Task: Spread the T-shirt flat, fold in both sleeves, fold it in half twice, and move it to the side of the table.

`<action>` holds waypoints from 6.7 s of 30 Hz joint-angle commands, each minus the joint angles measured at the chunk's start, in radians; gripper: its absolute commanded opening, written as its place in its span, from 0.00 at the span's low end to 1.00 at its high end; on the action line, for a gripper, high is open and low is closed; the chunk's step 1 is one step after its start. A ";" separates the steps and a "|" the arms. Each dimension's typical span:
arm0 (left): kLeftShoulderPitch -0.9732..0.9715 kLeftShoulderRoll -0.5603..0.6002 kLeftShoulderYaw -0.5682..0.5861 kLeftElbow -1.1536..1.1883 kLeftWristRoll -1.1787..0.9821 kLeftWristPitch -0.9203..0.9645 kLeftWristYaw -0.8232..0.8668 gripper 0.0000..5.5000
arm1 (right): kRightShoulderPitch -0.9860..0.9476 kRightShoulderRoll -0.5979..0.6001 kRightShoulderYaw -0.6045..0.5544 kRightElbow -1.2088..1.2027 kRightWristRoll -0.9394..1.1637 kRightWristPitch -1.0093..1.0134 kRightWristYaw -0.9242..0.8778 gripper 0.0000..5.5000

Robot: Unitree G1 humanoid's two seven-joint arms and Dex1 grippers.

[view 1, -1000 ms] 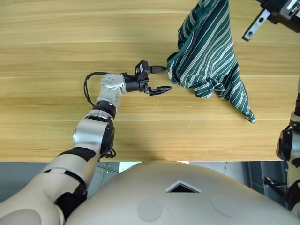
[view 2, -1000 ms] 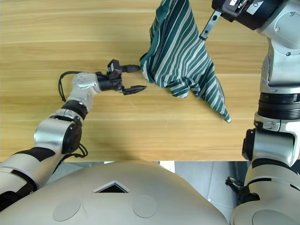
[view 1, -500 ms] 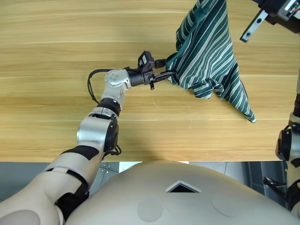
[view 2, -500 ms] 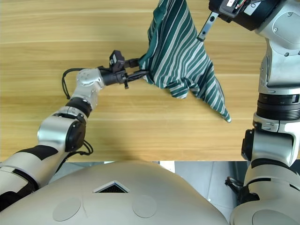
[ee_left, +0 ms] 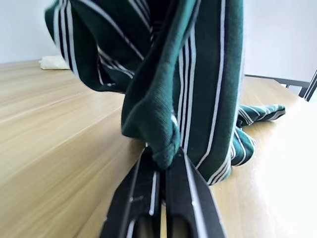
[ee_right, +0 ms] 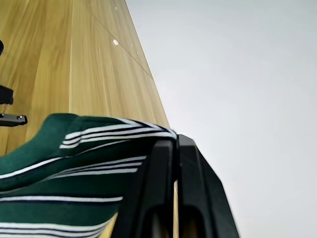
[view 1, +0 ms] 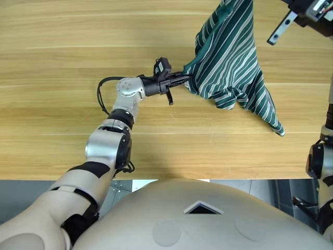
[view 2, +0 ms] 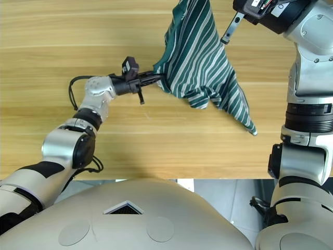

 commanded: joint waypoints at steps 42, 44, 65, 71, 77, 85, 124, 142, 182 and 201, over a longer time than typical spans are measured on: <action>0.514 0.938 0.382 -1.724 -1.190 0.016 0.129 0.01 | 0.436 -0.209 -0.588 -0.390 1.386 0.299 0.750 0.00; 0.410 0.922 0.372 -1.673 -1.150 0.091 0.185 0.01 | 0.376 -0.195 -0.551 -0.365 1.324 0.327 0.724 0.00; -0.948 0.628 -0.149 0.072 0.195 0.147 1.138 0.01 | -0.991 -0.065 0.292 1.155 -0.436 -0.014 -0.958 0.00; -0.598 0.648 -0.237 0.105 0.344 -0.071 1.076 0.01 | -0.735 -0.095 0.279 1.235 -0.462 -0.159 -0.908 0.00; -0.270 0.555 -0.228 0.108 0.334 -0.236 0.760 0.01 | -0.420 -0.053 0.273 1.231 -0.409 -0.319 -0.535 0.00; 0.076 0.551 -0.233 -0.094 0.162 -0.407 0.107 0.01 | 0.028 -0.069 0.235 0.703 0.090 -0.327 0.383 0.00; 0.399 0.779 -0.217 -0.845 -0.297 -0.110 -0.195 0.78 | 0.479 -0.178 0.130 0.134 0.274 -0.012 0.680 0.49; 0.069 0.577 -0.203 -0.181 0.116 -0.352 0.049 0.34 | 0.363 -0.116 0.133 0.366 0.060 -0.112 0.520 0.00; 0.296 0.759 -0.356 -0.267 0.305 -0.424 0.193 0.00 | 0.186 -0.109 0.235 0.780 -0.213 -0.255 0.257 0.00; 0.321 0.792 -0.250 -0.414 0.071 -0.325 -0.011 0.10 | 0.357 -0.142 0.094 0.315 0.158 -0.138 0.442 0.00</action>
